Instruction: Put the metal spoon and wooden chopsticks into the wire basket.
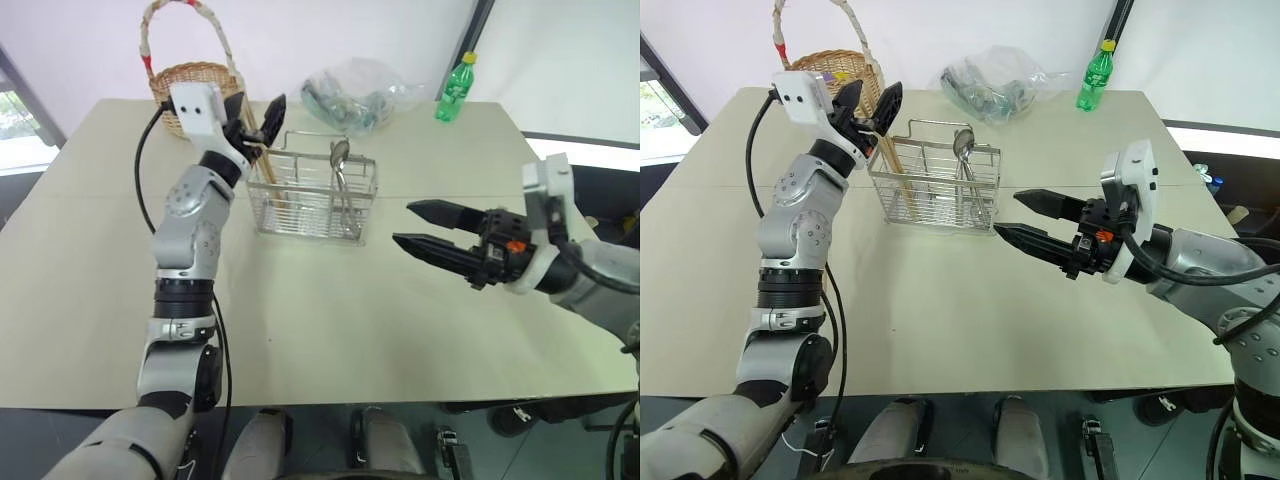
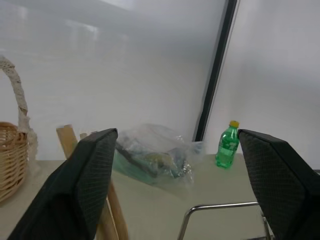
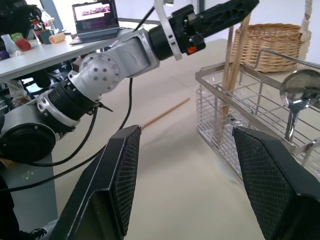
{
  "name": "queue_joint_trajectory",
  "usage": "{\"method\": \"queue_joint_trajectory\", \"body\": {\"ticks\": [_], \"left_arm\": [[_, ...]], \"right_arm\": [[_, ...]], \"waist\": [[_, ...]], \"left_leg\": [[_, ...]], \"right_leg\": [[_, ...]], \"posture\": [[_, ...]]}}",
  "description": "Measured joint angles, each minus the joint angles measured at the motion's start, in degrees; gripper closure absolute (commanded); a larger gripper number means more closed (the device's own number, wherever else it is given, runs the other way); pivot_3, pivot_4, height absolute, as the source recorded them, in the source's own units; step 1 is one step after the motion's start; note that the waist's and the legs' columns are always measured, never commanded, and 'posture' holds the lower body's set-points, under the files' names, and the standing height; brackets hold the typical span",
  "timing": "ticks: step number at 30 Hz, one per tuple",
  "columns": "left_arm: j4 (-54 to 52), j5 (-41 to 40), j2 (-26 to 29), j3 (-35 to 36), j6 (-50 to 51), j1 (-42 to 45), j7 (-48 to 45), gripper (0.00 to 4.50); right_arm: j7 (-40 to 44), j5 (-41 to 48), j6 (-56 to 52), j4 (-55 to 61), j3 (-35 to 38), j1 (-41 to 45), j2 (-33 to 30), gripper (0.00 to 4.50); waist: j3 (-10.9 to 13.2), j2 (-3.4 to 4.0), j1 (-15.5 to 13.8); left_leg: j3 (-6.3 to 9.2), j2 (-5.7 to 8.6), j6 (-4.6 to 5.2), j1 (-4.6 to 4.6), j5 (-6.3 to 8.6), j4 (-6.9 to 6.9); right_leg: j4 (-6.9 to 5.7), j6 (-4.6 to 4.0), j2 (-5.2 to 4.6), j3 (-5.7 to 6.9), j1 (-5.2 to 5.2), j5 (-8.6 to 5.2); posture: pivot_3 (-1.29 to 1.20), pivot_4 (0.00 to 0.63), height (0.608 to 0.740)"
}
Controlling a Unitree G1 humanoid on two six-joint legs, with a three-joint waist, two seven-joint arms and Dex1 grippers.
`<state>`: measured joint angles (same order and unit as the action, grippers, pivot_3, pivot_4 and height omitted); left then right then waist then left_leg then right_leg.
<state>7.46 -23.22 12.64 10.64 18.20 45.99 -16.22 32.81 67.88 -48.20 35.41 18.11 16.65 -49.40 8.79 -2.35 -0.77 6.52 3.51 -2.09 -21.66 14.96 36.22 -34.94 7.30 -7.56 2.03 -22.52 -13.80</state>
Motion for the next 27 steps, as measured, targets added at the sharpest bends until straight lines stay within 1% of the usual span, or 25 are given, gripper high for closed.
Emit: {"method": "queue_joint_trajectory", "body": {"ticks": [5, 7, 11, 14, 17, 19, 21, 23, 27], "left_arm": [[-2.0, -1.9, 6.8, 3.9, 5.1, 5.7, 1.5, 0.34], [-1.8, -3.7, 10.8, 6.8, 8.7, 8.7, 2.3, 0.34], [4.0, -6.0, 17.9, 12.7, 16.5, 12.9, 5.1, 0.34], [10.9, -3.7, 21.2, 13.6, 21.5, 13.4, 9.5, 0.34], [16.1, -0.3, 21.4, 12.3, 29.2, 13.3, 14.7, 0.34], [17.5, 0.3, 20.1, 10.9, 36.9, 12.5, 16.4, 0.34], [18.8, 0.2, 17.6, 9.6, 43.3, 11.7, 16.5, 0.34], [20.8, 0.3, 15.5, 8.4, 47.0, 11.0, 16.5, 0.34], [26.2, 1.6, 14.1, 6.5, 50.5, 11.0, 15.9, 0.34]], "right_arm": [[0.7, -0.7, 0.1, -1.0, -0.8, 1.0, 0.0, 1.50], [1.1, -1.0, 0.2, -1.2, -1.4, 1.5, 0.0, 1.50], [1.9, -1.8, 0.2, -2.1, -2.0, 2.0, 0.1, 1.50], [2.5, -2.3, 0.4, -2.4, -2.5, 2.5, 0.6, 1.50], [3.1, -3.0, 0.7, -3.1, -3.7, 3.1, 1.2, 1.50], [3.6, -3.6, 0.8, -3.1, -4.4, 3.3, 1.6, 1.50], [3.8, -3.7, 0.8, -3.2, -4.8, 3.8, 1.8, 1.50], [4.1, -3.7, 0.8, -3.4, -4.8, 4.2, 2.2, 1.50], [4.1, -3.7, 0.8, -3.8, -5.0, 4.2, 2.4, 1.50]], "waist": [[0.0, 0.02, 0.0], [0.0, 0.03, 0.1], [0.0, 0.08, 0.0], [0.0, 0.07, -0.1], [0.0, -0.04, -0.2], [0.0, -0.05, -0.2], [0.0, -0.05, -0.1], [0.0, -0.07, 0.0], [0.0, -0.04, 0.4]], "left_leg": [[0.01, -0.02, 0.00, 0.01, 0.00, -0.04], [0.01, -0.02, 0.00, 0.03, 0.00, -0.06], [0.02, -0.02, 0.00, 0.12, 0.00, -0.08], [0.07, -0.01, 0.00, 0.15, 0.00, -0.06], [0.11, 0.02, -0.01, 0.12, 0.00, -0.03], [0.12, 0.04, -0.01, 0.10, 0.00, -0.04], [0.11, 0.07, -0.01, 0.05, 0.00, -0.05], [0.11, 0.04, -0.02, 0.01, 0.00, -0.07], [0.02, -0.04, -0.04, 0.05, -0.01, -0.16]], "right_leg": [[-0.02, 0.00, 0.04, 0.01, -0.03, -0.01], [-0.02, 0.01, 0.05, 0.00, -0.03, -0.01], [-0.04, 0.03, 0.08, 0.01, 0.03, -0.03], [-0.07, 0.04, 0.10, 0.01, 0.08, -0.03], [-0.08, 0.04, 0.10, 0.01, 0.09, -0.03], [-0.08, 0.04, 0.07, 0.01, 0.07, -0.03], [-0.10, 0.04, 0.04, 0.01, 0.00, -0.03], [-0.11, 0.04, 0.05, 0.01, -0.08, -0.02], [-0.13, 0.04, 0.08, -0.01, -0.16, -0.02]], "posture": [[0.00, 0.150, 0.674], [0.00, 0.150, 0.674], [0.00, 0.150, 0.674], [0.00, 0.150, 0.674], [0.00, 0.150, 0.674], [0.00, 0.150, 0.674], [0.00, 0.150, 0.674], [0.00, 0.150, 0.674], [0.00, 0.150, 0.674]]}}
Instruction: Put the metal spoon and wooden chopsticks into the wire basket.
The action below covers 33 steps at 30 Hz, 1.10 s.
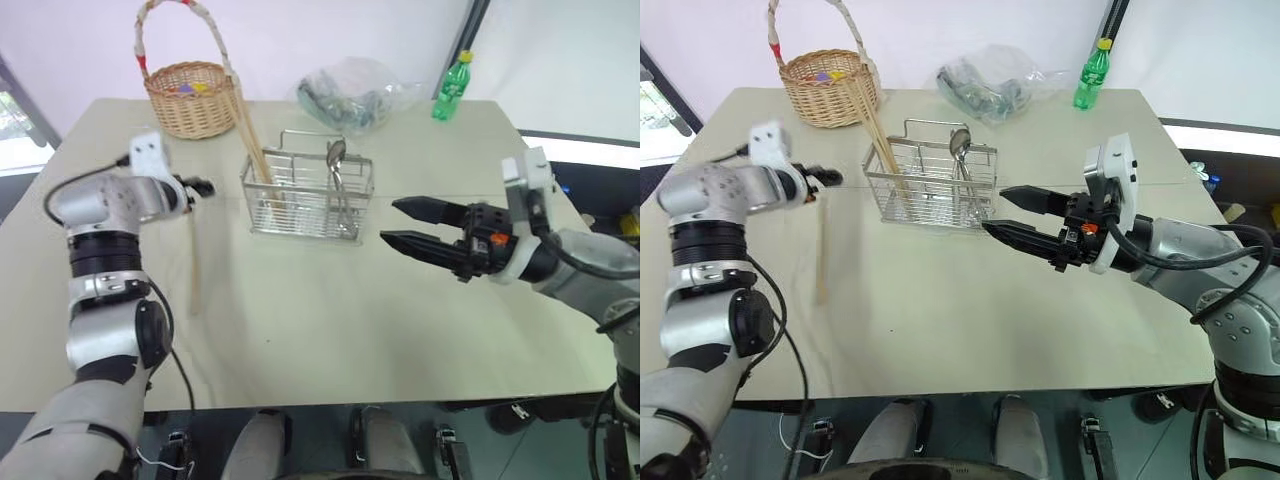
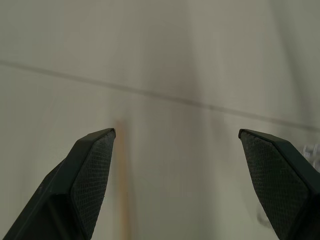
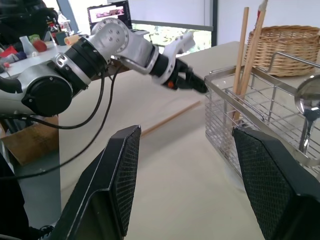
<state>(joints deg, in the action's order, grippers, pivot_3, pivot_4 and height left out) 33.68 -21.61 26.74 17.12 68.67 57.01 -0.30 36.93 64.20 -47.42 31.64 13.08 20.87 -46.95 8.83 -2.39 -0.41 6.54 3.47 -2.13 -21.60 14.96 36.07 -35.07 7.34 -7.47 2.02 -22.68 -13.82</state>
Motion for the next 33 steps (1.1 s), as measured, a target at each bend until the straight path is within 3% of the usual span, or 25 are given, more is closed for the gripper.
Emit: {"method": "queue_joint_trajectory", "body": {"ticks": [19, 23, 28, 29, 33], "left_arm": [[3.8, 5.0, -2.2, 0.3, -1.7, -0.9, 1.5, 0.34], [4.8, 6.0, -2.4, 0.6, -2.9, -0.8, 1.6, 1.50], [6.0, 6.4, -2.3, 1.8, -4.1, -0.8, 1.8, 4.13], [6.1, 6.4, -2.4, 1.9, -4.2, -0.8, 1.8, 4.47], [6.2, 6.3, -2.5, 2.6, -4.5, -0.7, 1.8, 4.47]], "right_arm": [[-2.1, 1.1, 0.1, 4.7, 1.3, -6.2, 0.1, 1.50], [-1.0, 1.1, 0.3, 4.8, 1.3, -6.2, -0.4, 1.50], [-0.5, 0.7, 0.5, 4.8, 1.3, -6.2, -0.4, 1.50], [-0.5, 0.5, 0.5, 4.8, 1.3, -6.2, -0.4, 1.50], [-0.1, 0.0, 0.7, 4.8, 1.3, -6.2, -0.3, 1.50]], "waist": [[-0.2, 0.26, -0.4], [-0.2, 0.31, -0.5], [-0.2, 0.30, -1.2], [-0.2, 0.30, -1.5], [-0.2, 0.29, -1.9]], "left_leg": [[-0.06, 0.06, -0.02, 0.12, 0.01, 0.05], [-0.05, 0.06, -0.02, 0.15, 0.01, 0.05], [-0.04, 0.10, -0.02, 0.11, 0.01, 0.08], [-0.04, 0.10, -0.02, 0.11, 0.01, 0.07], [-0.05, 0.10, -0.02, 0.09, 0.01, 0.07]], "right_leg": [[0.02, 0.02, -0.16, 0.00, 0.17, 0.00], [0.02, 0.03, -0.16, 0.01, 0.20, 0.00], [0.03, 0.03, -0.19, 0.01, 0.20, 0.00], [0.03, 0.03, -0.19, 0.01, 0.19, 0.00], [0.05, 0.03, -0.19, 0.01, 0.18, 0.00]], "posture": [[0.00, 0.150, 0.674], [0.00, 0.150, 0.674], [0.00, 0.150, 0.674], [0.00, 0.150, 0.674], [0.00, 0.150, 0.674]]}}
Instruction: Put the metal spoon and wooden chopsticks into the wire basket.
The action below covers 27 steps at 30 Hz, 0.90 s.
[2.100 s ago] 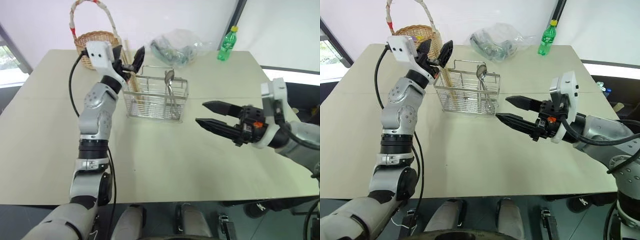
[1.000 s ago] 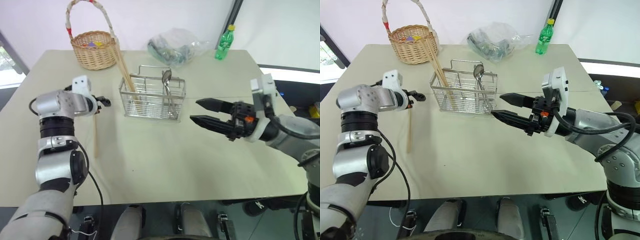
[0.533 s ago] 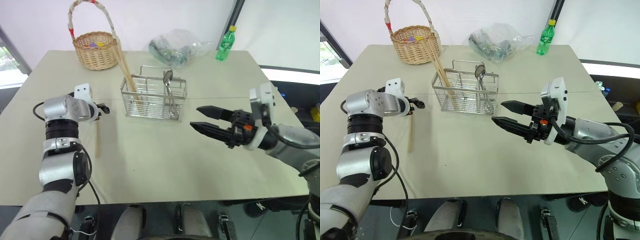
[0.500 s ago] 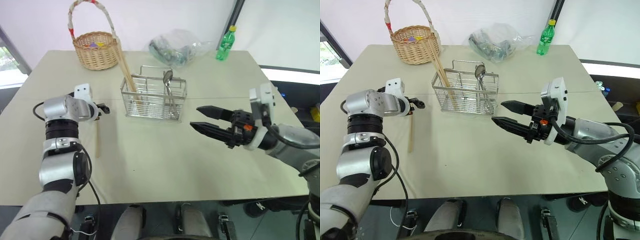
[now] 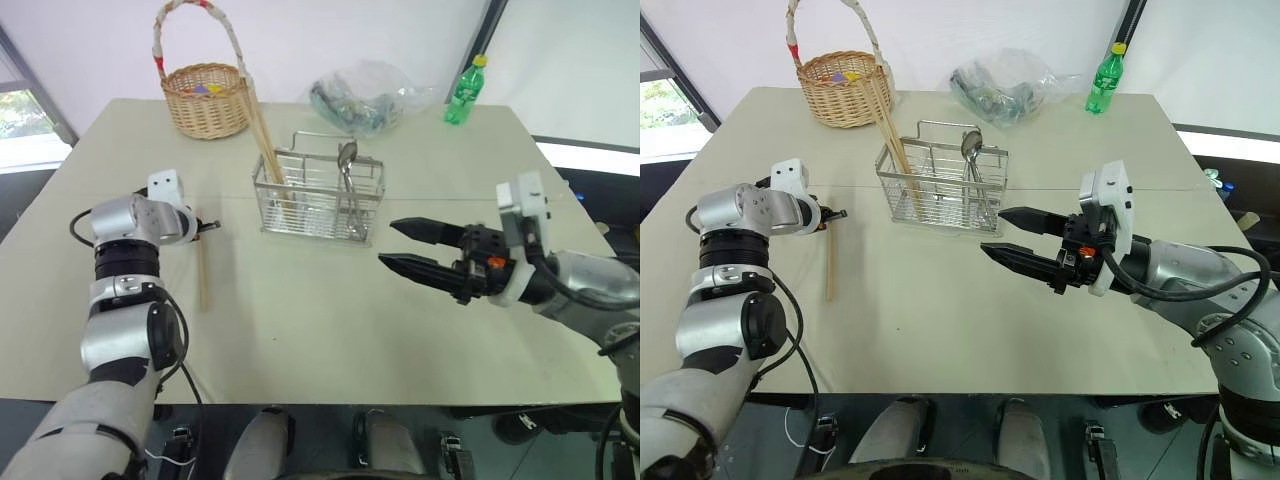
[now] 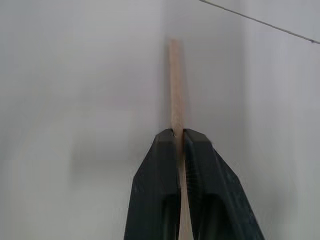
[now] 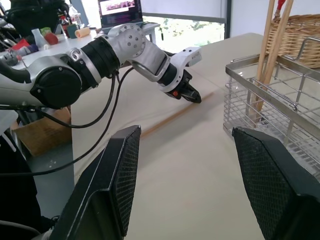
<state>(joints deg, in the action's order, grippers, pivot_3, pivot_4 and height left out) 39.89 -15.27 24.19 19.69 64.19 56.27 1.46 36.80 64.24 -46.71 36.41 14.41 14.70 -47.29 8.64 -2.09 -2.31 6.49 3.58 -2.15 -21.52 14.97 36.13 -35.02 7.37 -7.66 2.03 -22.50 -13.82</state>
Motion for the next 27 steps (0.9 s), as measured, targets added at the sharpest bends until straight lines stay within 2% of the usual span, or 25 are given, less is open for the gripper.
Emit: {"method": "queue_joint_trajectory", "body": {"ticks": [6, 12, 17, 22, 27], "left_arm": [[0.8, 0.1, 0.0, 1.3, -3.2, 0.0, 1.0, 4.47], [-0.1, -0.2, 1.9, 4.5, -18.7, 2.0, 1.1, 4.47], [-6.8, -1.2, 4.8, 6.0, -31.9, 4.4, -2.9, 4.47], [-15.4, -8.7, 5.0, 9.6, -36.3, 7.5, -9.0, 4.47], [-19.9, -14.4, 4.4, 10.2, -36.0, 12.7, -13.2, 4.47]], "right_arm": [[0.8, -0.6, 0.2, -0.7, -0.3, 1.3, 0.0, 1.50], [1.8, -1.2, 0.4, -2.0, -0.7, 2.9, -0.1, 1.50], [3.1, -1.1, 0.4, -2.8, -0.7, 3.9, -1.3, 1.50], [3.2, -0.8, 0.2, -3.0, -0.5, 5.2, -1.9, 1.50], [2.7, 0.0, -0.2, -3.0, -0.2, 5.9, -1.9, 1.50]], "waist": [[0.0, -0.05, 0.1], [0.1, -0.20, 0.1], [0.1, -0.21, 0.1], [0.1, -0.21, 0.0], [0.1, -0.21, 0.0]], "left_leg": [[0.01, -0.05, 0.00, -0.03, 0.00, -0.01], [0.01, -0.05, -0.02, -0.37, -0.01, 0.01], [-0.01, -0.02, -0.03, -0.56, -0.02, 0.03], [0.06, -0.02, -0.02, -0.66, -0.02, 0.13], [0.07, -0.03, -0.02, -0.62, -0.04, 0.18]], "right_leg": [[-0.02, 0.00, 0.04, 0.01, -0.07, 0.00], [0.01, -0.01, 0.04, 0.01, -0.36, 0.01], [0.03, -0.03, 0.01, 0.01, -0.52, 0.02], [0.03, -0.03, 0.02, 0.07, -0.53, 0.03], [0.01, -0.03, 0.05, 0.12, -0.45, 0.03]], "posture": [[0.00, 0.150, 0.674], [0.00, 0.150, 0.674], [0.00, 0.150, 0.674], [0.00, 0.150, 0.674], [0.00, 0.150, 0.674]]}}
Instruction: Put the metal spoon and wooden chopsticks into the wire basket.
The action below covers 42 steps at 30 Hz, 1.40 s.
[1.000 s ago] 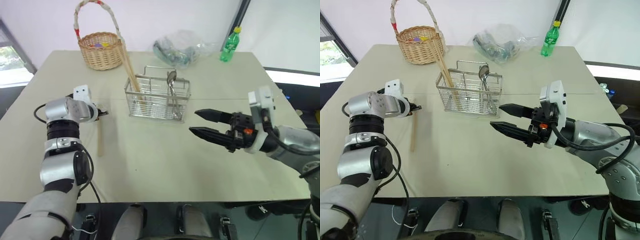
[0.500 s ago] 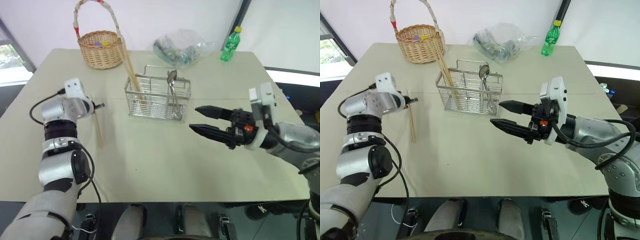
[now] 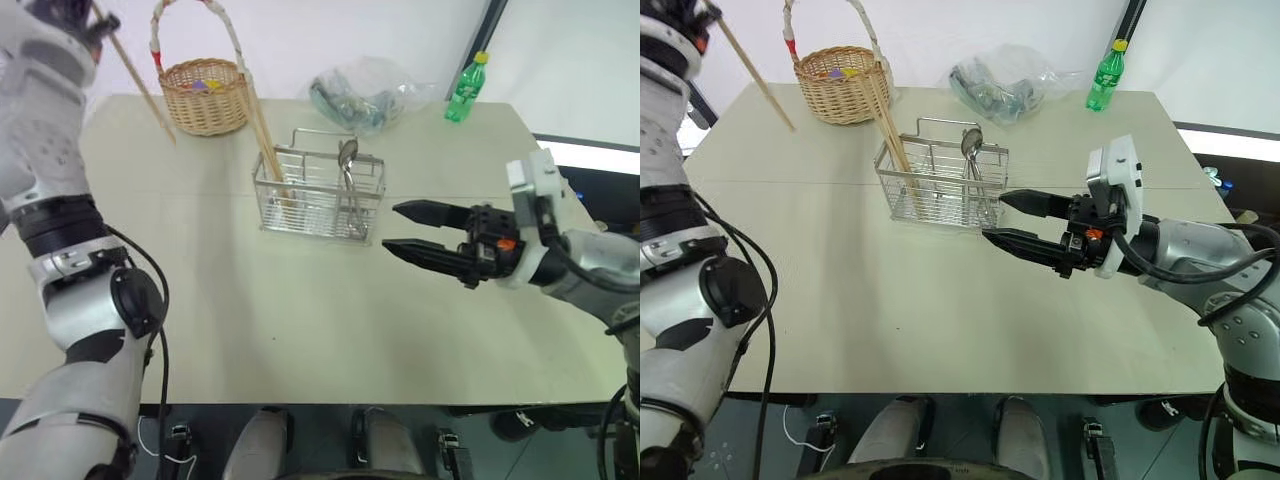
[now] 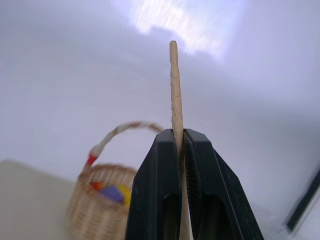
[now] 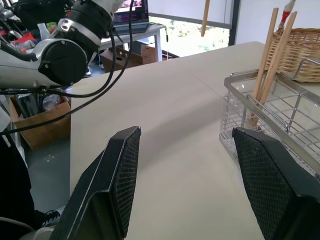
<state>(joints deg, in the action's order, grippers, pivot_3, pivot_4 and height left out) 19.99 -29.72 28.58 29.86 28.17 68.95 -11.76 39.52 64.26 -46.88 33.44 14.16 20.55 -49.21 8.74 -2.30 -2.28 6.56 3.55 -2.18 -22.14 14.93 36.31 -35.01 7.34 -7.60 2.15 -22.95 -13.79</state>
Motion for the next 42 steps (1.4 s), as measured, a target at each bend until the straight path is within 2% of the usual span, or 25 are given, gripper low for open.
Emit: {"method": "queue_joint_trajectory", "body": {"ticks": [6, 10, 16, 22, 25, 28, 31, 32, 42], "left_arm": [[-3.4, -2.1, -6.3, -5.8, 0.9, 0.8, -2.8, 4.47], [-4.8, -0.2, -10.3, -13.8, 0.6, -4.8, -6.1, 4.47], [-4.6, 1.0, -11.8, -15.7, -0.7, -8.3, -7.0, 4.47], [-4.3, 4.4, -13.7, -18.6, -6.6, -14.9, -9.4, 4.47], [-4.5, 5.0, -14.3, -18.8, -7.8, -16.6, -9.5, 3.49], [-4.6, 5.3, -15.1, -18.9, -7.7, -18.1, -9.2, 2.03], [-5.7, 5.3, -15.3, -18.9, -7.6, -18.2, -9.1, 0.34], [-6.2, 5.3, -15.3, -18.9, -7.6, -18.2, -9.1, 0.06], [-7.5, 5.2, -13.6, -17.6, -7.1, -16.2, -8.6, 0.06]], "right_arm": [[-1.0, 0.1, -0.1, 0.2, 0.2, -0.2, 0.0, 1.50], [-2.2, 0.6, -0.2, 0.4, 0.3, -0.2, 0.0, 1.50], [-5.2, 1.2, -0.2, -0.1, 0.2, 1.6, 1.9, 1.50], [-5.4, 1.1, -0.2, 0.1, -0.5, 1.9, 3.0, 1.50], [-5.3, 1.0, 0.0, 0.1, -0.5, 1.9, 3.1, 1.50], [-5.2, 0.6, 0.3, 0.1, -0.5, 1.9, 3.2, 1.50], [-4.9, 0.1, 0.8, 0.1, -0.7, 1.9, 3.2, 1.50], [-4.8, 0.0, 0.9, 0.1, -0.8, 1.9, 3.2, 1.50], [-3.0, -1.3, 1.7, -1.1, -2.1, 2.6, 3.8, 1.50]], "waist": [[0.0, 0.00, 0.0], [0.0, 0.06, 0.3], [0.0, 0.07, 1.5], [0.0, 0.13, 1.5], [0.0, 0.14, 1.4], [0.0, 0.13, 1.4], [0.0, 0.13, 1.5], [0.0, 0.13, 1.5], [0.0, 0.13, 1.5]], "left_leg": [[0.00, 0.04, 0.01, 0.08, 0.00, 0.03], [0.00, 0.00, 0.01, 0.12, 0.00, -0.01], [0.04, -0.04, 0.02, 0.07, -0.01, -0.03], [0.06, 0.01, 0.03, 0.13, 0.00, -0.01], [0.08, 0.01, 0.03, 0.11, 0.00, 0.00], [0.09, 0.01, 0.04, 0.09, 0.00, 0.01], [0.08, 0.01, 0.04, 0.09, 0.00, 0.00], [0.09, 0.01, 0.04, 0.09, 0.00, 0.00], [0.08, 0.01, 0.04, 0.11, 0.00, -0.01]], "right_leg": [[0.00, 0.00, 0.01, 0.05, 0.17, 0.00], [0.00, -0.01, 0.02, 0.03, 0.12, 0.00], [-0.01, -0.02, 0.07, 0.03, 0.07, 0.00], [0.01, -0.02, 0.02, 0.02, 0.17, 0.00], [0.02, -0.02, 0.02, 0.02, 0.17, 0.00], [0.02, -0.02, 0.03, 0.03, 0.15, 0.00], [0.02, -0.02, 0.03, 0.03, 0.15, 0.00], [0.02, -0.02, 0.03, 0.03, 0.15, 0.00], [0.01, -0.02, 0.05, 0.03, 0.15, -0.01]], "posture": [[0.00, 0.150, 0.674], [0.00, 0.150, 0.674], [0.00, 0.150, 0.674], [0.00, 0.150, 0.674], [0.00, 0.150, 0.674], [0.00, 0.150, 0.674], [0.00, 0.150, 0.674], [0.00, 0.150, 0.674], [0.00, 0.150, 0.674]]}}
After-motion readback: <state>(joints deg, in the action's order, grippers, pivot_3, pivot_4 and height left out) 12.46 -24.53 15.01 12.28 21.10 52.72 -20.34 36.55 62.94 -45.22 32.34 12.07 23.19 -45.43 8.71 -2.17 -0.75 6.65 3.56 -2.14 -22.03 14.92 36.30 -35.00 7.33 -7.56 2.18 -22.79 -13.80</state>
